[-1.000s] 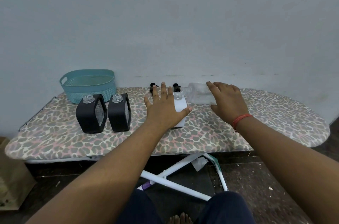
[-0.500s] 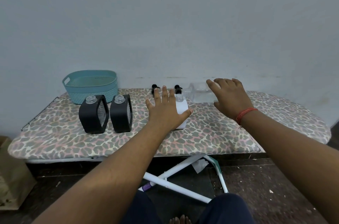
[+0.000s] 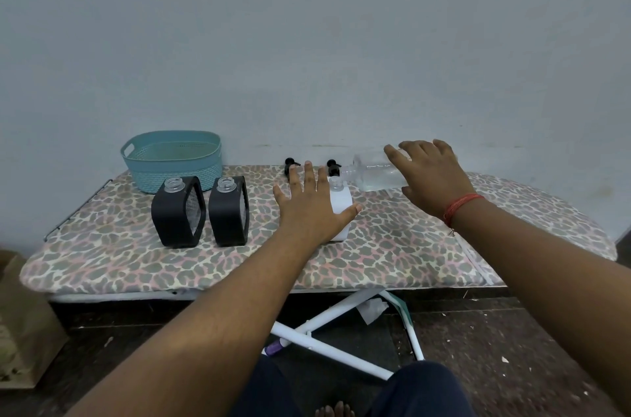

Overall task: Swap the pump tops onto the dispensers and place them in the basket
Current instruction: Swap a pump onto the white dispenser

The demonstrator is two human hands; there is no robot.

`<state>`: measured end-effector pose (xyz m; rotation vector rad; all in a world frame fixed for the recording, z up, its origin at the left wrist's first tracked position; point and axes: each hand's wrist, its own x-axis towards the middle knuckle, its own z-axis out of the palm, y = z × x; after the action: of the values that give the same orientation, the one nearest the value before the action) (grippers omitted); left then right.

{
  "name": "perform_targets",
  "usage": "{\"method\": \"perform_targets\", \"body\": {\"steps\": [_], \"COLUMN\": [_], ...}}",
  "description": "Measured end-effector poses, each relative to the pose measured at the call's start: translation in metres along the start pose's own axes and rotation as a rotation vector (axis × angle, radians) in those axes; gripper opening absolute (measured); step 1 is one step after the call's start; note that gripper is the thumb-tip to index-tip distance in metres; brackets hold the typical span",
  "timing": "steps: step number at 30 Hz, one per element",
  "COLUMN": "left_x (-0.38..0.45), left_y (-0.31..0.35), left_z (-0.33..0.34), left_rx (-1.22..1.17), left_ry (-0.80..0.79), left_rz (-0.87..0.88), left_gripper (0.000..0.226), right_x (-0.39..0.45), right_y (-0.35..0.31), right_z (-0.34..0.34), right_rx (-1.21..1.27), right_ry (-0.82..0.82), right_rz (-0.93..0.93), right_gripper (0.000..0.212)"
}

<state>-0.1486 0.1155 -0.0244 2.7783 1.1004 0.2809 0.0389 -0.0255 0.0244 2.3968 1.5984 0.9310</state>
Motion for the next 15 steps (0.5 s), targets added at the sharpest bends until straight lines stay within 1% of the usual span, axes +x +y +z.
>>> {"method": "perform_targets", "body": {"steps": [15], "left_x": [-0.0008], "left_y": [-0.0002], "left_z": [0.0009], "left_rx": [-0.005], "left_ry": [0.003], "left_rz": [0.003], "left_gripper": [0.11], "right_x": [0.0042], "right_y": [0.0034], "right_z": [-0.0077], "right_rx": [-0.051], "right_ry": [-0.03], "right_rz": [-0.041], "right_gripper": [0.08]}}
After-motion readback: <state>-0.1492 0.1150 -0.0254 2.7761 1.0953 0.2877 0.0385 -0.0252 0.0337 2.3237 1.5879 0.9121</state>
